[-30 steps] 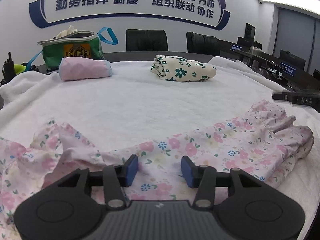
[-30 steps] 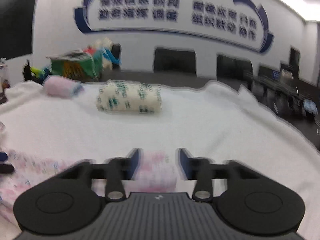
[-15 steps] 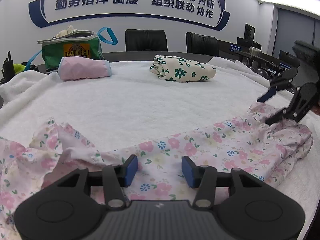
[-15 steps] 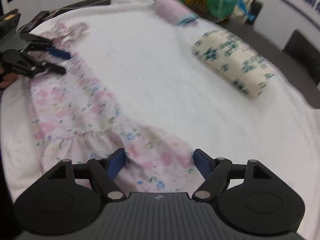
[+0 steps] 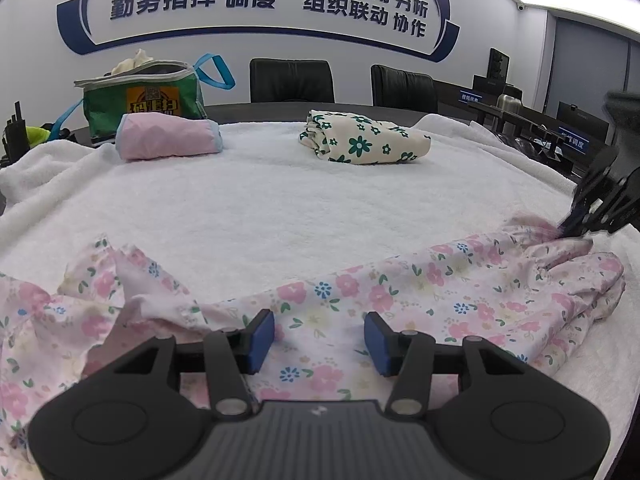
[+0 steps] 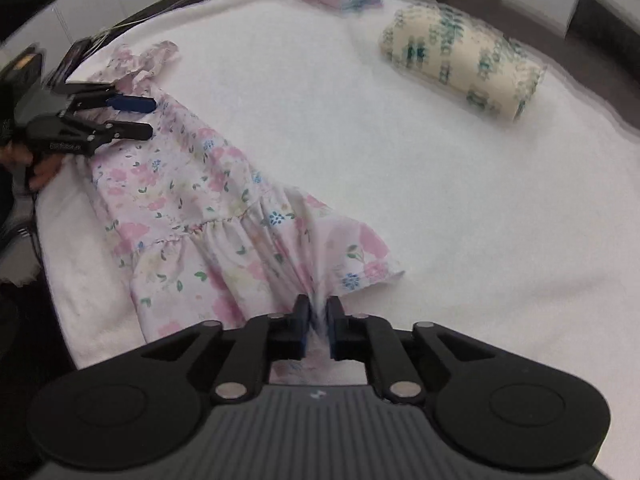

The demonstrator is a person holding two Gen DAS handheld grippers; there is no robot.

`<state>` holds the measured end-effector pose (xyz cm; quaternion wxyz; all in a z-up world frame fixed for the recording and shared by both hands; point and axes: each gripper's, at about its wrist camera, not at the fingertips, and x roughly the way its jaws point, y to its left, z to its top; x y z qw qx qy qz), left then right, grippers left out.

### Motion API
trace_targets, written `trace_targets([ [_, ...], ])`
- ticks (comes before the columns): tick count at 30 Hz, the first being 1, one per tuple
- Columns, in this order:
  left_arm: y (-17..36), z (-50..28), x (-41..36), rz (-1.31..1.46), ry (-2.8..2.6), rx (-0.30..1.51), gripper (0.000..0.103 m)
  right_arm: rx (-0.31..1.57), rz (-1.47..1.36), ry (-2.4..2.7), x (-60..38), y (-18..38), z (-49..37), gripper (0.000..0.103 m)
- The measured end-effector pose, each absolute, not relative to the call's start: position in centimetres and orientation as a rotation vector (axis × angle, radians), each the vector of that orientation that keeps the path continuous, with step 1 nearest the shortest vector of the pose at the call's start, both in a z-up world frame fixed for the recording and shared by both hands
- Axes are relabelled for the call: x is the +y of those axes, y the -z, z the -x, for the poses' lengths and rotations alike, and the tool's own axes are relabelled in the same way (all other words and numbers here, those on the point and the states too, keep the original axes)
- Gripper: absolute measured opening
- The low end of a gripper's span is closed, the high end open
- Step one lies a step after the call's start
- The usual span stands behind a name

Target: Fold clothes

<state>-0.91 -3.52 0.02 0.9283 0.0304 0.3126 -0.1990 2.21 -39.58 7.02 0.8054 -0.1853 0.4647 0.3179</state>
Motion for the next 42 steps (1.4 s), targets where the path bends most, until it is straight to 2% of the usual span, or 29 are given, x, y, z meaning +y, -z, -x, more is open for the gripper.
trace_targets([
  [1, 0.0, 0.9, -3.6, -0.065, 0.408, 0.640, 0.049, 0.933, 0.420, -0.677, -39.5, -7.9, -1.7, 0.032],
  [2, 0.0, 0.9, -3.6, -0.067, 0.408, 0.640, 0.049, 0.872, 0.443, -0.674, -39.4, -8.9, -1.2, 0.061],
  [3, 0.0, 1.0, -3.7, -0.070, 0.407, 0.640, 0.050, 0.818, 0.466, -0.674, -39.3, -9.6, -0.8, 0.073],
  [7, 0.0, 1.0, -3.8, -0.073, 0.408, 0.640, 0.050, 0.799, 0.589, -0.793, -35.6, -8.2, -1.9, 0.073],
  [8, 0.0, 1.0, -3.8, -0.073, 0.408, 0.640, 0.050, 0.799, 0.621, -0.821, -34.7, -7.7, -2.1, 0.071],
  [10, 0.0, 1.0, -3.8, -0.075, 0.407, 0.640, 0.050, 0.880, 0.666, -0.859, -33.6, -5.7, -3.4, 0.051],
  [11, 0.0, 1.0, -3.8, -0.075, 0.408, 0.640, 0.050, 0.928, 0.663, -0.875, -33.4, -5.1, -4.0, 0.028],
  [12, 0.0, 1.0, -3.8, -0.074, 0.408, 0.641, 0.050, 0.963, 0.600, -0.876, -33.7, -5.5, -4.6, 0.012],
  [13, 0.0, 1.0, -3.7, -0.074, 0.408, 0.641, 0.050, 0.997, 0.537, -0.878, -34.0, -5.9, -5.2, 0.007],
  [17, 0.0, 1.0, -3.7, -0.071, 0.412, 0.642, 0.051, 1.064, 0.255, -0.946, -36.8, -8.4, -6.3, 0.003],
  [20, 0.0, 1.0, -3.6, -0.067, 0.419, 0.643, 0.053, 1.143, 0.160, -0.907, -38.0, -6.5, -7.4, 0.003],
  [23, 0.0, 1.0, -3.7, -0.068, 0.426, 0.644, 0.056, 1.127, 0.140, -0.871, -38.5, -5.1, -7.3, 0.004],
  [25, 0.0, 0.9, -3.8, -0.075, 0.430, 0.644, 0.058, 1.114, 0.134, -0.842, -39.0, -4.3, -7.1, 0.017],
  [26, 0.0, 0.9, -3.9, -0.078, 0.431, 0.644, 0.058, 1.086, 0.175, -0.794, -39.4, -4.5, -6.4, 0.034],
  [27, 0.0, 0.9, -3.9, -0.080, 0.432, 0.645, 0.059, 1.056, 0.212, -0.746, -39.8, -4.7, -5.7, 0.042],
  [30, 0.0, 0.9, -3.8, -0.070, 0.433, 0.644, 0.059, 0.944, 0.252, -0.618, -40.4, -6.2, -2.9, 0.043],
  [32, -0.9, 1.9, -3.7, -0.073, 0.366, 0.636, 0.059, 0.792, 0.315, -0.527, -39.5, -7.9, -0.3, 0.044],
  [34, -1.8, 2.9, -3.7, -0.078, 0.296, 0.628, 0.059, 0.602, 0.373, -0.395, -37.9, -9.5, 2.4, 0.059],
  [35, -2.5, 4.0, -3.0, -0.056, 0.299, 0.592, 0.059, 0.521, 0.393, -0.341, -36.7, -10.1, 3.8, 0.072],
  [36, -3.3, 5.2, -2.1, -0.031, 0.306, 0.553, 0.061, 0.445, 0.409, -0.295, -35.4, -10.7, 5.2, 0.079],
  [37, -4.0, 6.4, -1.3, -0.006, 0.313, 0.514, 0.063, 0.407, 0.406, -0.296, -34.2, -11.0, 6.1, 0.080],
  [39, -4.8, 8.1, 0.8, 0.040, 0.273, 0.461, 0.076, 0.334, 0.396, -0.299, -31.6, -11.7, 7.8, 0.081],
  [42, -4.2, 9.0, 4.7, 0.093, 0.100, 0.447, 0.076, 0.313, 0.349, -0.346, -27.5, -11.3, 8.3, 0.085],
])
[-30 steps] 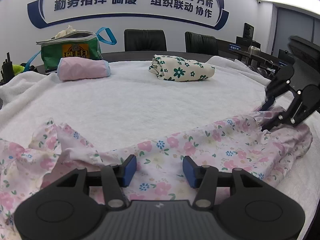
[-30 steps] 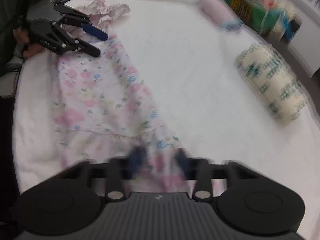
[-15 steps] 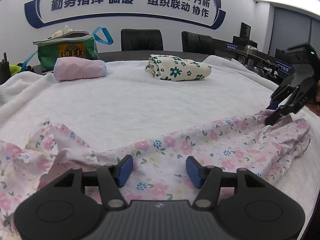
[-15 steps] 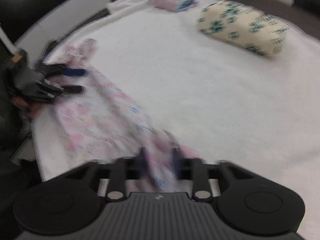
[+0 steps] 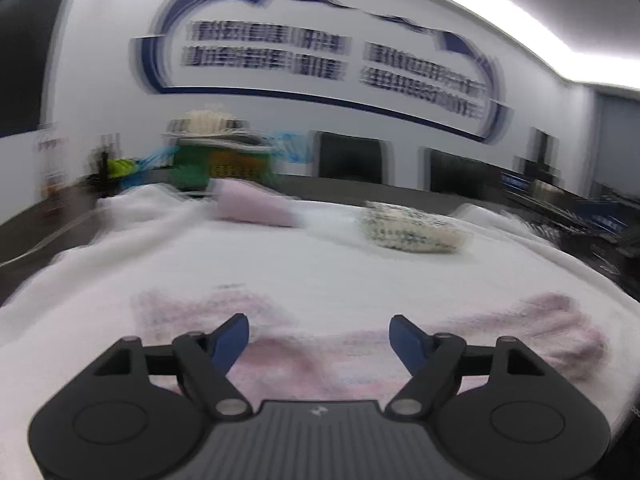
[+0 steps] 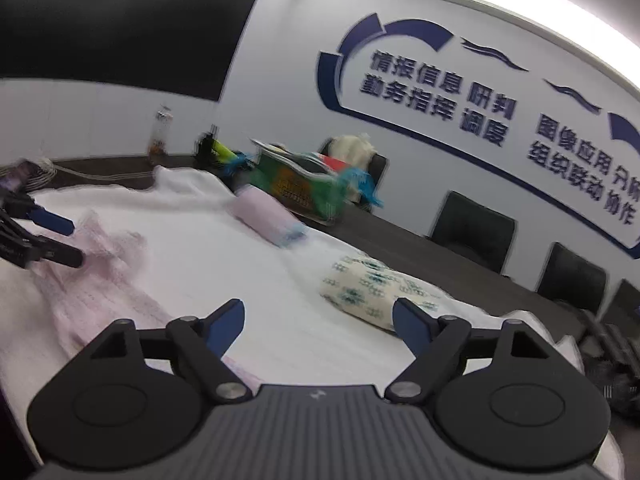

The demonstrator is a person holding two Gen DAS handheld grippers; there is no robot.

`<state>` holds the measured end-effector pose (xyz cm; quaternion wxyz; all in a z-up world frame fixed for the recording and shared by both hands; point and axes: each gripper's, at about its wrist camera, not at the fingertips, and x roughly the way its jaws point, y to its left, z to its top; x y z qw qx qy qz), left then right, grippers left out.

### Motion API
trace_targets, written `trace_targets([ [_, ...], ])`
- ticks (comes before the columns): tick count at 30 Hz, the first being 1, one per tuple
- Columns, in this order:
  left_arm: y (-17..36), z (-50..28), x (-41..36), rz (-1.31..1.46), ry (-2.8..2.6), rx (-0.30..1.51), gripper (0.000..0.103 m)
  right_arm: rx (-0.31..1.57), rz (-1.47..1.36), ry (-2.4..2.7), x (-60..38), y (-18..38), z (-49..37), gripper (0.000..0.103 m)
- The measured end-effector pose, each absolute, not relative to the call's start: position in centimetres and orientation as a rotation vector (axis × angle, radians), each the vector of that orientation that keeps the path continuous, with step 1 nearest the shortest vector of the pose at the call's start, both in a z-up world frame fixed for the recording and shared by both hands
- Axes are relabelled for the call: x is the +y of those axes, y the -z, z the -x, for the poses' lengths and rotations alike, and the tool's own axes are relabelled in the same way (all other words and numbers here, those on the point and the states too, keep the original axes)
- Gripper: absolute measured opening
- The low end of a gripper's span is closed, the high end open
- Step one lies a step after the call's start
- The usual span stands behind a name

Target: Fold clothes

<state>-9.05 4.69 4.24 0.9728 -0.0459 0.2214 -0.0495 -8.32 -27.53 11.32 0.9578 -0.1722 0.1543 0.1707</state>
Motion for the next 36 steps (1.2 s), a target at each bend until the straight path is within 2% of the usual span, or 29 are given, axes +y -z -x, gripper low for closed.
trace_targets([
  [6, -3.6, 10.8, 10.4, 0.207, -0.040, 0.430, 0.076, 0.370, 0.216, -0.435, -19.6, -9.1, 4.6, 0.085],
  [10, -2.8, 10.5, 13.0, 0.258, -0.070, 0.471, 0.076, 0.437, 0.195, -0.542, -13.6, -8.1, 2.3, 0.082],
  [13, -2.0, 9.2, 14.9, 0.377, -0.027, 0.521, 0.076, 0.462, 0.193, -0.589, -9.5, -6.8, 1.1, 0.070],
  [15, -1.6, 8.0, 15.4, 0.434, 0.030, 0.556, 0.076, 0.508, 0.171, -0.587, -7.6, -5.8, -0.1, 0.046],
  [17, -1.2, 7.2, 15.3, 0.422, 0.045, 0.596, 0.076, 0.575, 0.139, -0.587, -6.2, -4.5, -1.7, 0.035],
  [21, -0.6, 5.6, 14.8, 0.420, 0.037, 0.623, 0.076, 0.681, 0.107, -0.629, -4.0, -2.1, -3.4, 0.028],
  [27, 0.1, 4.2, 13.8, 0.403, 0.025, 0.599, 0.074, 0.662, 0.164, -0.751, -4.3, -2.0, -1.4, 0.027],
  [28, 0.1, 4.1, 13.7, 0.383, 0.014, 0.597, 0.072, 0.646, 0.147, -0.762, -5.2, -2.5, -1.0, 0.028],
  [29, 0.1, 3.9, 13.5, 0.363, 0.002, 0.595, 0.052, 0.629, 0.130, -0.774, -6.2, -3.0, -0.6, 0.031],
  [30, 0.2, 3.9, 13.4, 0.344, -0.023, 0.598, 0.018, 0.613, 0.114, -0.778, -7.1, -3.5, -0.2, 0.037],
  [31, 0.3, 3.8, 13.6, 0.355, -0.026, 0.610, 0.006, 0.592, 0.104, -0.736, -8.2, -3.9, -0.1, 0.039],
  [32, 0.5, 4.0, 14.3, 0.409, -0.008, 0.609, 0.009, 0.575, 0.092, -0.696, -9.2, -4.3, -0.2, 0.042],
  [36, 1.1, 4.6, 16.2, 0.546, -0.004, 0.602, 0.008, 0.640, -0.034, -0.621, -11.2, -3.7, -3.3, 0.042],
])
